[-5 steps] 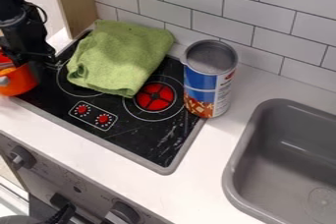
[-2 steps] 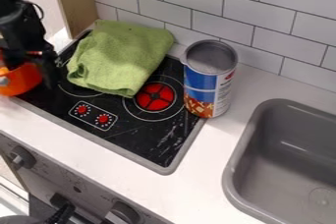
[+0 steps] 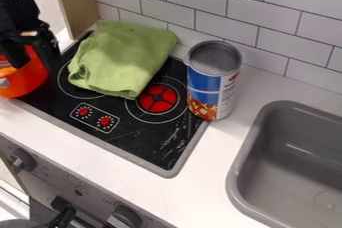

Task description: Move the orange pot out of the left burner

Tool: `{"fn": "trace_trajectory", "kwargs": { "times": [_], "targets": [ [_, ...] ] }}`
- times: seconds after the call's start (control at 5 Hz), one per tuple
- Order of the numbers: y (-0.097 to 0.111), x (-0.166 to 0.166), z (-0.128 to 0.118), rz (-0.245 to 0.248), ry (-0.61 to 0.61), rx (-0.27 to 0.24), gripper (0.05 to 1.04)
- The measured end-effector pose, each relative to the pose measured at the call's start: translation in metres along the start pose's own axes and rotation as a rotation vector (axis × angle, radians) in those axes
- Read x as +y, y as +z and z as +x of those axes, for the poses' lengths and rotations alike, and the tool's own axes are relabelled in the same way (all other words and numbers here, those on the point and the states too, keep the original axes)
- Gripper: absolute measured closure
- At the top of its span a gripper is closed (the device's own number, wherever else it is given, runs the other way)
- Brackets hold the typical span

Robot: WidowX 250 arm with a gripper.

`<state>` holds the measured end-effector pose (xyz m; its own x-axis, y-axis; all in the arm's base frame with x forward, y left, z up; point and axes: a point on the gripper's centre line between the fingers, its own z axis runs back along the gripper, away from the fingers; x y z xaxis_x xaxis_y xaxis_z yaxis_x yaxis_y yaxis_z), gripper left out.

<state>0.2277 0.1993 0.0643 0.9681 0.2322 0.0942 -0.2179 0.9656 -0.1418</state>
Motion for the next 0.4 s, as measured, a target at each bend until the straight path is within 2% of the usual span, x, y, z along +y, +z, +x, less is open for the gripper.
{"fn": "trace_trajectory", "kwargs": {
  "times": [0.4],
  "targets": [
    [0.0226,-0.0085,-0.0003,-0.03,0.041,-0.028,0.083]
  ]
}}
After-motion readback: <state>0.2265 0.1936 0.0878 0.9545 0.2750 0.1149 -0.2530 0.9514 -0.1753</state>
